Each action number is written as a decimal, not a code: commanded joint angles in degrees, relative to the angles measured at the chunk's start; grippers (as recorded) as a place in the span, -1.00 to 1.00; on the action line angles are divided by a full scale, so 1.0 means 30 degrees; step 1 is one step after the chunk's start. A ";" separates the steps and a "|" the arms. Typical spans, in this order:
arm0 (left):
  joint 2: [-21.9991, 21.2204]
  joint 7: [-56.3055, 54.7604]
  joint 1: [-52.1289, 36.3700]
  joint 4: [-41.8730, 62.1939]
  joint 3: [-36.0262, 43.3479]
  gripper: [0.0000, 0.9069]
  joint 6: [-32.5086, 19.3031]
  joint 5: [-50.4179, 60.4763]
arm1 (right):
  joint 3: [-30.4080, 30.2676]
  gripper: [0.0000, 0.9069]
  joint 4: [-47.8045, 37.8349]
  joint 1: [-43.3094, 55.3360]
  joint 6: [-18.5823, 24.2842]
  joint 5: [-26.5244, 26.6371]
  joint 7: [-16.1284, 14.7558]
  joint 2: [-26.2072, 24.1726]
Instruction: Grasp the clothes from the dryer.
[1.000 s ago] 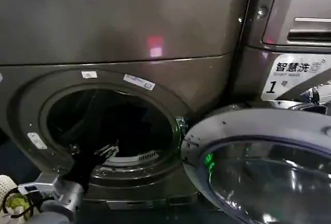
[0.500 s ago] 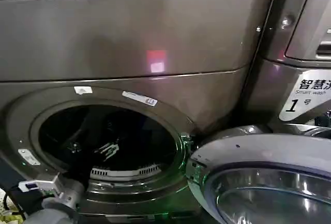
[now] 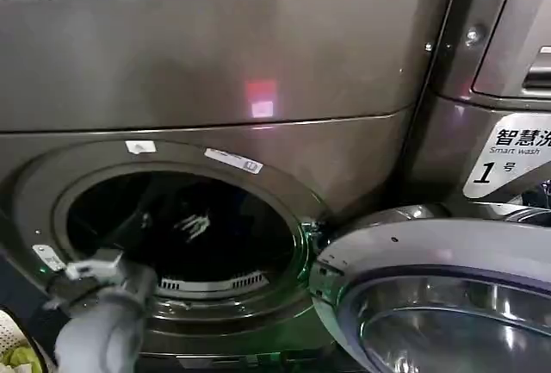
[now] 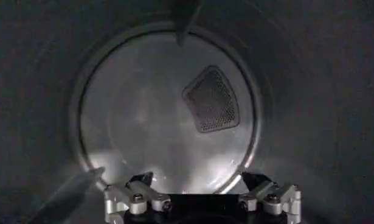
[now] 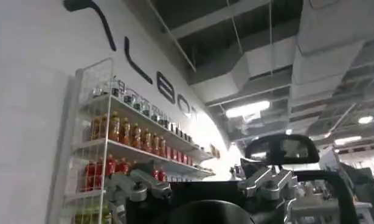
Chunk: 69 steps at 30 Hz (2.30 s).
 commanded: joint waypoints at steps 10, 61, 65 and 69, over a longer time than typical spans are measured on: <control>0.1542 0.6659 -1.0086 1.3323 0.6194 1.00 -0.0335 0.3015 | -0.0103 1.00 -0.0388 0.0345 0.0061 -0.0041 -0.0050 -0.0150; 0.0391 1.5979 -1.4426 2.4721 1.8223 -1.00 -0.3483 1.5255 | 0.0045 1.00 -0.1222 0.0486 0.0340 -0.0455 -0.0196 0.0076; 0.0462 1.6061 -1.4596 2.4605 1.8221 -1.00 -0.3477 1.4939 | 0.0063 1.00 -0.1255 0.0467 0.0350 -0.0465 -0.0191 0.0077; 0.0507 1.6174 -1.4706 2.4507 1.8231 -1.00 -0.3455 1.4637 | 0.0114 1.00 -0.1265 0.0414 0.0358 -0.0463 -0.0195 0.0104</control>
